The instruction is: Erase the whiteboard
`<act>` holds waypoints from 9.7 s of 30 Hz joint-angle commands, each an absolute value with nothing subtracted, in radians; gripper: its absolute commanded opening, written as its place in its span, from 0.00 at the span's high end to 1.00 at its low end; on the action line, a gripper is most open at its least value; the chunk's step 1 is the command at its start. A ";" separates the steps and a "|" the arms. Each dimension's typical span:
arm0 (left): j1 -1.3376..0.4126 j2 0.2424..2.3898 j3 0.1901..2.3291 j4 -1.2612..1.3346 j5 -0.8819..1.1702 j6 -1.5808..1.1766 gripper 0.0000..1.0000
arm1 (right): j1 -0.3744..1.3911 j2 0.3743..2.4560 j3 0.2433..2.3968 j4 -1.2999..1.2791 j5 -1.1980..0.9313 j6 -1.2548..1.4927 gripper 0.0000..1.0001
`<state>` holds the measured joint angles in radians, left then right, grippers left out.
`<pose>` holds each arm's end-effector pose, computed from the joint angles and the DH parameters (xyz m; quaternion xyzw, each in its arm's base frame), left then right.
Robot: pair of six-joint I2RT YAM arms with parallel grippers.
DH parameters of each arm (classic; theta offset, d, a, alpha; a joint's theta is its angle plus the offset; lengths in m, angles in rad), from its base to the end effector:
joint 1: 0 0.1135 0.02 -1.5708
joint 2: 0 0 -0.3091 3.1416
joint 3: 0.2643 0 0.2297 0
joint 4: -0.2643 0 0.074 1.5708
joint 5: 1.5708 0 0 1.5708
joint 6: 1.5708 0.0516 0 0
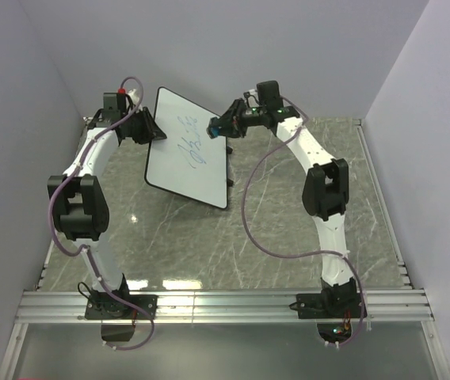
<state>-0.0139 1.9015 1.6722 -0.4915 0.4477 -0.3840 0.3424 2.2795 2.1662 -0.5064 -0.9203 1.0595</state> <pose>0.4401 -0.0285 0.3344 -0.0735 0.8900 -0.2777 0.3541 0.4892 0.2179 0.3216 0.0892 0.8173 0.5663 0.0589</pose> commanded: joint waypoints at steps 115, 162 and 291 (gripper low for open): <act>-0.451 1.996 1.738 -0.675 0.535 -0.262 1.00 | 0.305 2.172 1.822 -0.768 -0.373 0.638 1.00; -0.445 2.030 1.750 -0.690 0.543 -0.268 1.00 | 0.373 2.360 2.179 -0.779 -0.729 0.778 1.00; -0.469 1.988 1.732 -0.790 0.503 -0.123 1.00 | 0.308 2.741 2.500 -0.443 -0.732 1.553 1.00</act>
